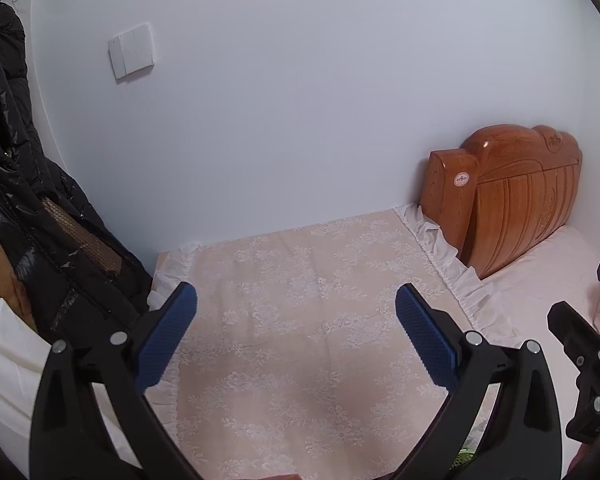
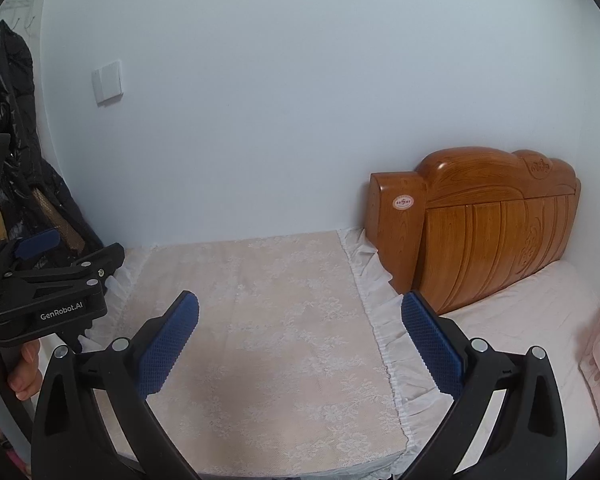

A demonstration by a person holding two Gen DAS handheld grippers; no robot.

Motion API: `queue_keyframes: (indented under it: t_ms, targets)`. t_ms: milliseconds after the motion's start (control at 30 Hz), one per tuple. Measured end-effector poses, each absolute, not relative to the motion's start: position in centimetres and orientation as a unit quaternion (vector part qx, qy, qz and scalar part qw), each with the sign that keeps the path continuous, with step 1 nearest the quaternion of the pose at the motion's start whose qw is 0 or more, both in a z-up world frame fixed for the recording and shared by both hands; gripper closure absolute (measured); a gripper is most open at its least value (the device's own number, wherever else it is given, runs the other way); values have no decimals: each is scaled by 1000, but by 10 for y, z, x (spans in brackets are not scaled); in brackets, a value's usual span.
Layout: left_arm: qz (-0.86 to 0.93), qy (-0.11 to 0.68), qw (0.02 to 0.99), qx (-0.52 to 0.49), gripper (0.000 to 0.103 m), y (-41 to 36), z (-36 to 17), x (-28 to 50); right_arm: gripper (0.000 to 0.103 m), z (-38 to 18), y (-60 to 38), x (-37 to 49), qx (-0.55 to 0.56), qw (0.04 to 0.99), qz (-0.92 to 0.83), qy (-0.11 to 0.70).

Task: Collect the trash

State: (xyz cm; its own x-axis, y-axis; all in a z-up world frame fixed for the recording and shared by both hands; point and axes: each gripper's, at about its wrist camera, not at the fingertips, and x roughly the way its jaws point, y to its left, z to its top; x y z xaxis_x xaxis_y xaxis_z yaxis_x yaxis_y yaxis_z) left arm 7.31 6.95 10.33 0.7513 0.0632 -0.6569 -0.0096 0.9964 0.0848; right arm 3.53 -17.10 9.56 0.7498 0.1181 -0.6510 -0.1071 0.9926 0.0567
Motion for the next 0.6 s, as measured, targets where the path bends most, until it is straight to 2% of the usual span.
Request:
queue_keyframes:
  t_ms: [600]
  targets:
    - [7, 365, 930, 30, 8, 75, 94, 84, 2, 84, -153, 46, 6, 928, 56, 369]
